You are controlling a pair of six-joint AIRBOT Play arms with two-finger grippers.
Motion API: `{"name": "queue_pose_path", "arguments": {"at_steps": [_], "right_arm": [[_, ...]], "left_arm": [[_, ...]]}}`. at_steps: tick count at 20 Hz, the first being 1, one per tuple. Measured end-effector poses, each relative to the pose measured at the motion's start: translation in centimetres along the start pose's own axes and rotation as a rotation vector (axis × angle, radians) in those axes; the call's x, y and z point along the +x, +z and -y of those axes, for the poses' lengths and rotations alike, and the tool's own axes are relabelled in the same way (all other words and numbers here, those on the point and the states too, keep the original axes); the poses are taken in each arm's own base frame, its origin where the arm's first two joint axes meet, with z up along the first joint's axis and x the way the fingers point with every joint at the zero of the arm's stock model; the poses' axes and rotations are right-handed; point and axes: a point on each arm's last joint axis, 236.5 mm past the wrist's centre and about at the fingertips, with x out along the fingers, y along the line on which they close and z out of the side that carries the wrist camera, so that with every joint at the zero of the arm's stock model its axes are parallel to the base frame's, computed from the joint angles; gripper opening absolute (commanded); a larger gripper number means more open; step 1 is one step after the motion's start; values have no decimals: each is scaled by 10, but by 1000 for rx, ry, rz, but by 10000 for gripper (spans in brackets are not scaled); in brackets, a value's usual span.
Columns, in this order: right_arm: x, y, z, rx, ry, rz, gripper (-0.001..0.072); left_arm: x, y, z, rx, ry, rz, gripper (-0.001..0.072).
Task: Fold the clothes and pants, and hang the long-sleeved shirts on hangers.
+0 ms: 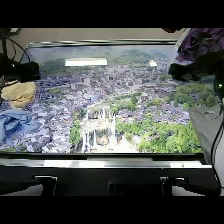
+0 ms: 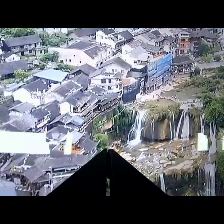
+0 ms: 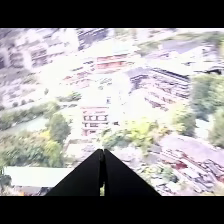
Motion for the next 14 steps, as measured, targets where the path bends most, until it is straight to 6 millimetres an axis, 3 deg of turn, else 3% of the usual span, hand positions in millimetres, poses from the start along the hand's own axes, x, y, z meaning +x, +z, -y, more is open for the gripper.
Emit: {"name": "queue_pose_path", "arguments": {"at_steps": [3,6,9,14], "right_arm": [[7,-27,-59,-148,75,-64,36],[11,-54,-92,-235,117,-119,36],[15,-73,-100,-275,122,-158,37],[17,-75,-99,-307,102,-153,37]], "left_arm": [[-5,-28,6,35,3,18,18],[-7,-50,7,51,4,30,20],[-8,-58,6,58,8,38,21],[-8,-62,3,64,18,44,21]]}}
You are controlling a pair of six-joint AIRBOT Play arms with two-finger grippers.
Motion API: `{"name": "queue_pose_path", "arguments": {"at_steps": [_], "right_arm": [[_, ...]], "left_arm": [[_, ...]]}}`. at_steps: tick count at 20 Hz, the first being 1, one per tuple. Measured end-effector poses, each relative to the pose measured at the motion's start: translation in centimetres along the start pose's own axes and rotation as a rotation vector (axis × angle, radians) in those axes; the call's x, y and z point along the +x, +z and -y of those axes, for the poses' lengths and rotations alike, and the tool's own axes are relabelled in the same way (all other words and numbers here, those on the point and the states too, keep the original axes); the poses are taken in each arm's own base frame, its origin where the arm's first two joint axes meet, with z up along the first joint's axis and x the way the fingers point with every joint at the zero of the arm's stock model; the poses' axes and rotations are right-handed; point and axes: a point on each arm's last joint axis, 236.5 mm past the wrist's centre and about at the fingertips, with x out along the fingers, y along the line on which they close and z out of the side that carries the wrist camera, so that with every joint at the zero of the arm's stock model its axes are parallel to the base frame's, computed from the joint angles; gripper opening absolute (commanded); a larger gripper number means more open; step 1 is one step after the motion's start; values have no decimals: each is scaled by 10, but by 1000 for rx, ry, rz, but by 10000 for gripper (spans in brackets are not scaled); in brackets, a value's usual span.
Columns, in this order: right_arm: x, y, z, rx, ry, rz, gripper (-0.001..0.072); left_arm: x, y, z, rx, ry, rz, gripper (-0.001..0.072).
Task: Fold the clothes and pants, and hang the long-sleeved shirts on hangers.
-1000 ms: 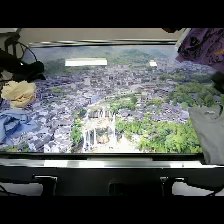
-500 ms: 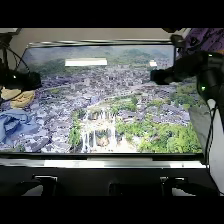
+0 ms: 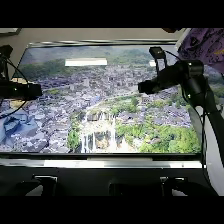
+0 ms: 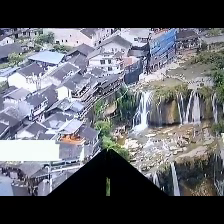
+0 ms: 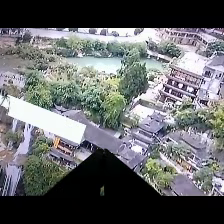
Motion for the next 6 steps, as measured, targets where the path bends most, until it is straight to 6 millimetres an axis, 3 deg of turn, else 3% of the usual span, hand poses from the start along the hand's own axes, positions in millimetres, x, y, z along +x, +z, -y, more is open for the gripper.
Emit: {"name": "queue_pose_path", "arguments": {"at_steps": [6], "right_arm": [[1,0,1,-6,-8,2,37]], "left_arm": [[0,-1,0,0,1,1,21]]}}
